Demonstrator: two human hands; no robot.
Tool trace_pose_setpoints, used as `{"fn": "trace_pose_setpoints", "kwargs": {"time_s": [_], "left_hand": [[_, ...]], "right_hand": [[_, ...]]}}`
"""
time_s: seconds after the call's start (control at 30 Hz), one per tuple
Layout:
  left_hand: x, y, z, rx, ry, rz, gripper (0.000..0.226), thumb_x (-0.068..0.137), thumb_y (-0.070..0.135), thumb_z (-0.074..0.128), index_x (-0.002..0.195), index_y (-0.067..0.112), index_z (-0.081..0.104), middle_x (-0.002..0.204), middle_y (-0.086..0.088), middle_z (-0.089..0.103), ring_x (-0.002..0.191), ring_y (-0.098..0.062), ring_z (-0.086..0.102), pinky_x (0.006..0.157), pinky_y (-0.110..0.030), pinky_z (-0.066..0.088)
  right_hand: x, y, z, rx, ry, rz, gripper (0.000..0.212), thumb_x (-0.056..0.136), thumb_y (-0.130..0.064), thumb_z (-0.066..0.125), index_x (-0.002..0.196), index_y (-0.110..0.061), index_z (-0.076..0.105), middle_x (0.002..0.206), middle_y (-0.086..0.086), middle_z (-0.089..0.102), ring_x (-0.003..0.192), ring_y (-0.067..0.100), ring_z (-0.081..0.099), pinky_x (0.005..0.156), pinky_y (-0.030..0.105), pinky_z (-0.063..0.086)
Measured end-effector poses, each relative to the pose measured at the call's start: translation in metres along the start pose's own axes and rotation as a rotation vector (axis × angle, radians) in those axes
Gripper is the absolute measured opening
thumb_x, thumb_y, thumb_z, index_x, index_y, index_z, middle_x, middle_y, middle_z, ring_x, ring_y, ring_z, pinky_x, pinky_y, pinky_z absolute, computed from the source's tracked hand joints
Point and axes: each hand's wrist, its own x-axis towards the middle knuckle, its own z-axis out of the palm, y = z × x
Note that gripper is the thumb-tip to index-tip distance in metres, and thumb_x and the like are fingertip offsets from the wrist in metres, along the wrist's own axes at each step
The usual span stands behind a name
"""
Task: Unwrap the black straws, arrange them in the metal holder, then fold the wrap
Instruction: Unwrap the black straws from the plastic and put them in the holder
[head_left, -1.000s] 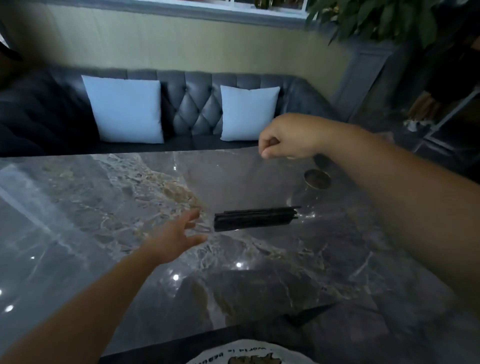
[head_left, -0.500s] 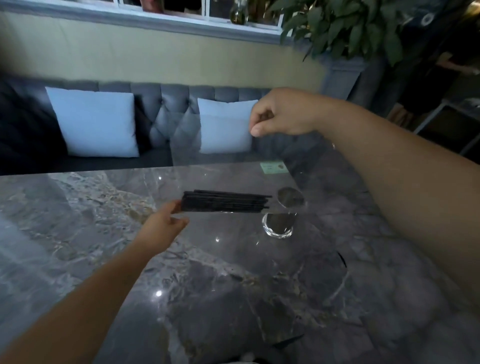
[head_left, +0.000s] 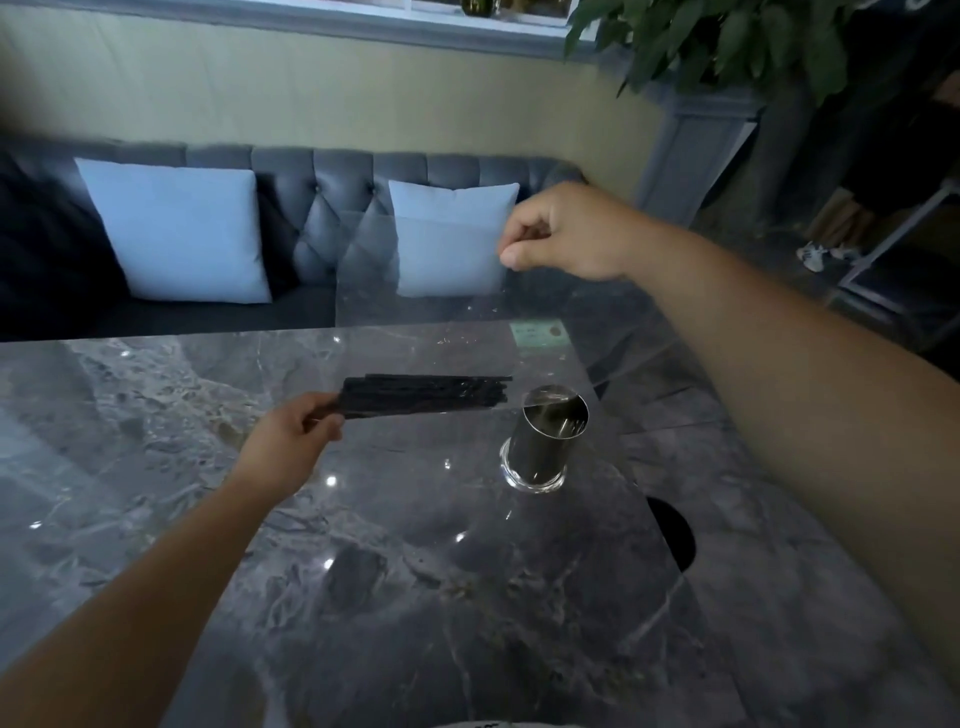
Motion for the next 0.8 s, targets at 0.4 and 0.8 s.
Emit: {"fn": "trace_pose_setpoints", "kwargs": {"time_s": [0.4,0.8], "left_hand": [[0.008,0.026,-0.005,0.099,0.040,0.026,0.024,0.094,0.031,0.059,0.118,0.033,0.061,0.085,0.015,0.069,0.080,-0.008,0.066,0.061,-0.022,0.045],[0.024,0.069,-0.006,0.036,0.124,0.160,0.018,0.093,0.028,0.059,0.103,0.043,0.061,0.077,0.017,0.070,0.077,-0.007,0.067,0.070,-0.028,0.050]], "right_hand": [[-0.012,0.056,0.001,0.110,0.089,0.079,0.005,0.083,-0.023,0.073,0.087,-0.026,0.072,0.077,-0.021,0.069,0.069,-0.014,0.060,0.066,0.002,0.041],[-0.040,0.096,-0.007,0.336,0.265,0.138,0.005,0.084,-0.011,0.070,0.088,-0.014,0.071,0.078,-0.004,0.070,0.067,-0.004,0.061,0.072,0.014,0.049]]}}
